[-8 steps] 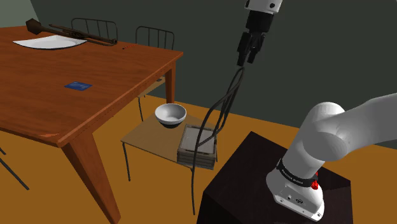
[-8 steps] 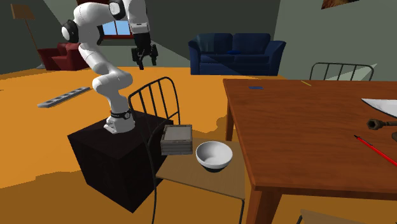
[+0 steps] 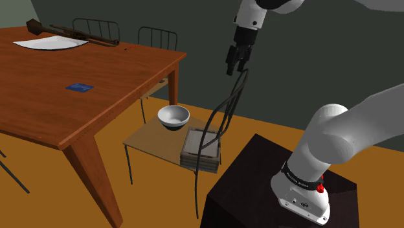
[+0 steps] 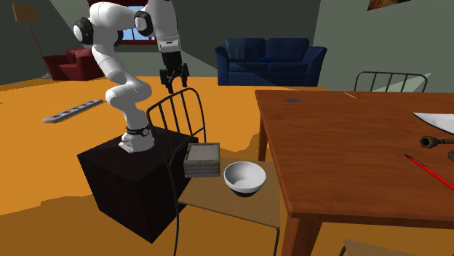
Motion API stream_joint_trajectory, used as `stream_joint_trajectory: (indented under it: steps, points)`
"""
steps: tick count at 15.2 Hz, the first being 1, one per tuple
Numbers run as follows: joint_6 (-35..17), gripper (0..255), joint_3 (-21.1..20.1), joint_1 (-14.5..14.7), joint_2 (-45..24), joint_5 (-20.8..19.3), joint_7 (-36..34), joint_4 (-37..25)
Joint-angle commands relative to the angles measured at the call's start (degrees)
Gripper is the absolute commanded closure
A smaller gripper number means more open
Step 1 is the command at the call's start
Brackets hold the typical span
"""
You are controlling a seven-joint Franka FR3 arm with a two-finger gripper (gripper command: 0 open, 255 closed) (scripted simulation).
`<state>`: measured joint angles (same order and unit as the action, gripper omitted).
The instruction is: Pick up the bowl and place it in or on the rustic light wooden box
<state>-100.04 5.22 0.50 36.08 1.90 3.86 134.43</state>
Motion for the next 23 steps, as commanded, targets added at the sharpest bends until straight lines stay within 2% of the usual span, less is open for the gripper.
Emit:
stream_joint_trajectory:
  steps: [1,12,18,23]
  points:
    - [-3.97,0,0.6,0.06,-3.29,0.04,0.85,0.67]
    - [-20.2,0,3.79,0.75,-25.47,2.55,6.39,-4.74]
    - [-25.97,0,4.66,0.64,-38.73,5.75,10.02,-11.68]
    - [-28.8,0,4.5,-0.19,-49.97,8.7,12.83,-19.57]
